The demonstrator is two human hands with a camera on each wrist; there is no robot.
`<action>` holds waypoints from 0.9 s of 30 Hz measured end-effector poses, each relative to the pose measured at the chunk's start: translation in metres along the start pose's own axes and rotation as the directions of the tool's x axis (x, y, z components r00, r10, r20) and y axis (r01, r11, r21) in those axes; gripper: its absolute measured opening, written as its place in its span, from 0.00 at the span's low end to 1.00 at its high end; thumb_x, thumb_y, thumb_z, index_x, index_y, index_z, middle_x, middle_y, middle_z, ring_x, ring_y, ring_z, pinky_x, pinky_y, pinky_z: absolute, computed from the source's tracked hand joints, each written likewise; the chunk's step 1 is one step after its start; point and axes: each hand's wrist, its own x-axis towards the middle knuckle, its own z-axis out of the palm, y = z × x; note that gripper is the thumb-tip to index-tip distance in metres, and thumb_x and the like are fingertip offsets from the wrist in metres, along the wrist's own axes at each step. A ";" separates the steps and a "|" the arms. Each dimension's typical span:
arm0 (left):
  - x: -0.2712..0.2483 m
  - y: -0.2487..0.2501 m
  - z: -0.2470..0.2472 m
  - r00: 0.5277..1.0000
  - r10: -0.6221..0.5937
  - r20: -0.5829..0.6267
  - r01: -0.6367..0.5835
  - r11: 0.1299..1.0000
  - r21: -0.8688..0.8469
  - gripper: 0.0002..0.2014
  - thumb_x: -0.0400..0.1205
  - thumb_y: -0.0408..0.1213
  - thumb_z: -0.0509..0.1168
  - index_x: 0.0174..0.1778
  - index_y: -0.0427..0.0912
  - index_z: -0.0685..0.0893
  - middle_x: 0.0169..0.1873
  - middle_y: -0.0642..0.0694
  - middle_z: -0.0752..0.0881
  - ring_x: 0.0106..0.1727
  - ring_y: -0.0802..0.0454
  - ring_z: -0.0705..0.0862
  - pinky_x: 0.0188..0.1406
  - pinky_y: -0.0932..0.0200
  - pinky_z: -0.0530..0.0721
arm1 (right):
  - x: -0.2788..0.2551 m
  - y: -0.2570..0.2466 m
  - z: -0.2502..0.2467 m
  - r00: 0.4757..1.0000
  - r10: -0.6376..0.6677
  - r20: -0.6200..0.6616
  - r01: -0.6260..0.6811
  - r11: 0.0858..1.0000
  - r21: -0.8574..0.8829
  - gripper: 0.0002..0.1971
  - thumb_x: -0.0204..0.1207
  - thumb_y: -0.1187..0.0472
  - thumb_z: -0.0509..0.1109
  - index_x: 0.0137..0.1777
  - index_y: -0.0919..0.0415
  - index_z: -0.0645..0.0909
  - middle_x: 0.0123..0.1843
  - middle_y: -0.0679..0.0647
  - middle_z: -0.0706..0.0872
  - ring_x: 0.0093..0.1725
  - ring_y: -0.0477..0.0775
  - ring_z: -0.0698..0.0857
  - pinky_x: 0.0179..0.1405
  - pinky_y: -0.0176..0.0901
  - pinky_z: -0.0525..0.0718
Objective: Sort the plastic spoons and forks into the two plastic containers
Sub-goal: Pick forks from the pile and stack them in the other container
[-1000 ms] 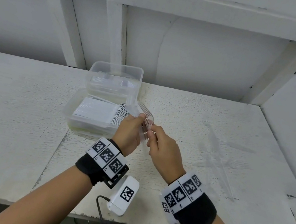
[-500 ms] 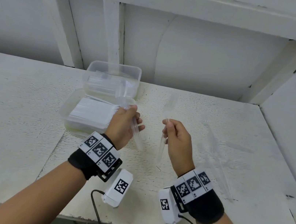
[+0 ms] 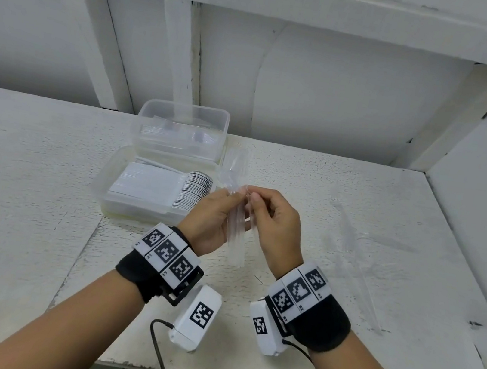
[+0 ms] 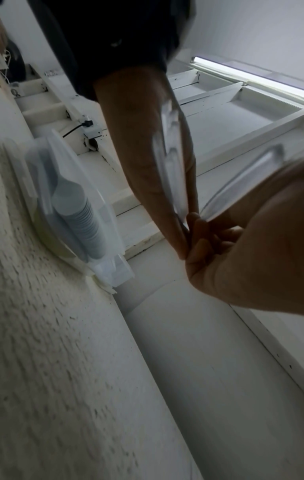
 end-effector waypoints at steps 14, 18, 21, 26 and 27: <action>0.001 0.006 -0.007 0.990 -0.136 0.037 0.124 0.966 0.226 0.07 0.86 0.35 0.54 0.51 0.38 0.76 0.36 0.43 0.88 0.28 0.52 0.85 0.27 0.62 0.85 | 0.032 -0.007 -0.019 1.000 0.000 -0.014 -0.003 0.977 -0.213 0.03 0.81 0.60 0.63 0.52 0.54 0.75 0.45 0.47 0.76 0.42 0.39 0.76 0.45 0.35 0.75; 0.000 0.008 -0.005 0.974 -0.201 0.103 0.162 0.940 0.301 0.06 0.85 0.34 0.55 0.50 0.38 0.75 0.33 0.43 0.87 0.25 0.52 0.83 0.23 0.62 0.83 | 0.049 -0.020 -0.024 0.982 0.089 0.168 -0.065 0.987 -0.144 0.13 0.81 0.47 0.60 0.64 0.43 0.67 0.49 0.41 0.76 0.38 0.37 0.75 0.38 0.32 0.72; 0.000 0.008 -0.004 0.943 -0.294 0.157 0.230 0.914 0.334 0.05 0.84 0.35 0.55 0.51 0.38 0.74 0.33 0.43 0.87 0.25 0.51 0.84 0.24 0.60 0.84 | 0.059 -0.025 -0.023 0.944 0.039 0.329 0.039 0.973 -0.228 0.08 0.79 0.50 0.66 0.55 0.47 0.78 0.40 0.35 0.79 0.31 0.28 0.77 0.32 0.24 0.70; 0.000 0.014 -0.009 0.906 -0.389 0.164 0.295 0.861 0.414 0.05 0.84 0.36 0.56 0.51 0.38 0.73 0.31 0.43 0.87 0.27 0.51 0.85 0.28 0.58 0.86 | 0.069 -0.020 -0.021 0.945 0.051 0.324 0.056 0.948 -0.313 0.08 0.75 0.54 0.72 0.36 0.52 0.78 0.27 0.42 0.77 0.23 0.34 0.74 0.30 0.33 0.70; 0.000 0.016 -0.012 0.900 -0.404 0.165 0.294 0.840 0.455 0.05 0.84 0.35 0.57 0.51 0.38 0.73 0.30 0.44 0.87 0.26 0.51 0.85 0.28 0.59 0.85 | 0.070 -0.020 -0.022 0.954 0.044 0.298 0.052 0.951 -0.306 0.09 0.75 0.54 0.72 0.36 0.52 0.77 0.27 0.42 0.77 0.22 0.36 0.73 0.29 0.34 0.70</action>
